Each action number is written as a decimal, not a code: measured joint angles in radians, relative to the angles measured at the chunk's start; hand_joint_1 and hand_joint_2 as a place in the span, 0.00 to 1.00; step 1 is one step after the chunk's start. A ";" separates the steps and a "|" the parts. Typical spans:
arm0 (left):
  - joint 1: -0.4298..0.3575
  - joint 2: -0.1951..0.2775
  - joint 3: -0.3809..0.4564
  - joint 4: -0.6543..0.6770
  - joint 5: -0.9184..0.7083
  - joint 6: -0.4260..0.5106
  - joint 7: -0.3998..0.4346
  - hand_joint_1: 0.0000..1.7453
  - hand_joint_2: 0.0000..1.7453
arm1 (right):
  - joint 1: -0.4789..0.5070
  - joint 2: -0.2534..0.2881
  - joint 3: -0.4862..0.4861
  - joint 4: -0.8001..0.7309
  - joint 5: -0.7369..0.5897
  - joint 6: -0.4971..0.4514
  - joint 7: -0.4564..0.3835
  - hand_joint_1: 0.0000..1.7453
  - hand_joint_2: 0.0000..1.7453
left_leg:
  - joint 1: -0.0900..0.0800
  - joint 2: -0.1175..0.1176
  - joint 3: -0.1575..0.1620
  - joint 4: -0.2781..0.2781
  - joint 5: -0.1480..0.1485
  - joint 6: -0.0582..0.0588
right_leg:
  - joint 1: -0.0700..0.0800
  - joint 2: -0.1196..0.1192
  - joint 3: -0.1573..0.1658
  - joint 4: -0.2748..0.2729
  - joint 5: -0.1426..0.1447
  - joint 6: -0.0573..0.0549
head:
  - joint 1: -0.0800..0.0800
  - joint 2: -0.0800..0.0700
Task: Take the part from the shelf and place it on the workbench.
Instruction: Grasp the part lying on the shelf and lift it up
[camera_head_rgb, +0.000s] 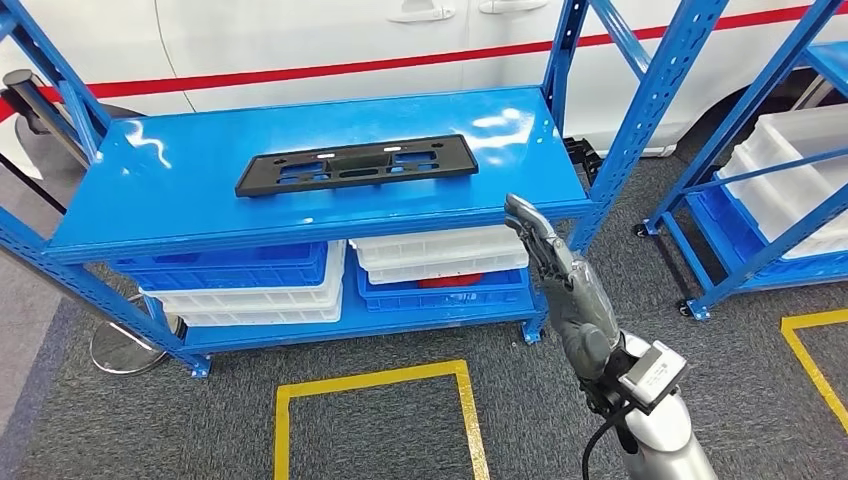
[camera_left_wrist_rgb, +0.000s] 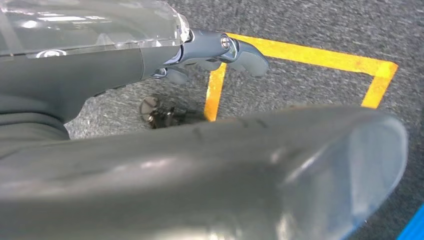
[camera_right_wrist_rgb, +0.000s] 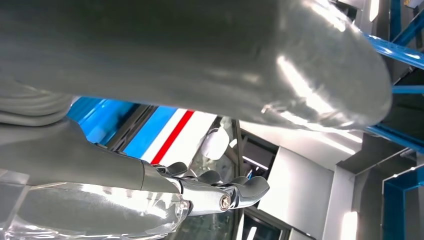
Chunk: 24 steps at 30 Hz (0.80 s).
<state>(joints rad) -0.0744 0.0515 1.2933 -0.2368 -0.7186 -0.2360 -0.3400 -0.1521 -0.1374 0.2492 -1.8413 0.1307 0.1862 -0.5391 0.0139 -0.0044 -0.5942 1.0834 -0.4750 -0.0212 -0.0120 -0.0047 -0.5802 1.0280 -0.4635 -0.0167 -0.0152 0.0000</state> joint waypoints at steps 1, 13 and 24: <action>0.000 0.000 0.000 0.000 0.000 -0.001 -0.001 0.00 0.00 | 0.000 0.000 0.000 0.000 0.000 0.000 0.000 0.00 0.00 | -0.001 0.000 0.018 -0.041 0.011 0.003 | 0.001 0.000 -0.001 0.001 0.000 0.005 | 0.000 0.000; 0.003 0.000 0.000 0.000 -0.008 -0.002 -0.004 0.00 0.00 | -0.001 0.000 0.012 0.000 0.000 -0.008 -0.002 0.00 0.00 | -0.008 -0.004 0.037 -0.076 0.015 0.050 | -0.001 0.003 -0.113 0.219 -0.069 0.036 | 0.001 0.000; 0.007 0.002 0.000 0.000 -0.019 0.016 -0.004 0.00 0.00 | 0.000 0.000 0.014 0.000 -0.002 -0.010 -0.015 0.00 0.00 | -0.008 -0.002 -0.041 0.105 -0.079 -0.001 | 0.000 0.001 0.024 -0.022 -0.009 -0.010 | -0.001 0.000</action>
<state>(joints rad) -0.0670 0.0540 1.2932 -0.2369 -0.7375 -0.2196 -0.3437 -0.1525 -0.1375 0.2636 -1.8411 0.1287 0.1766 -0.5543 0.0056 -0.0063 -0.6350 1.1883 -0.5536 -0.0217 -0.0118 -0.0037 -0.5561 1.0056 -0.4726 -0.0266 -0.0162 0.0000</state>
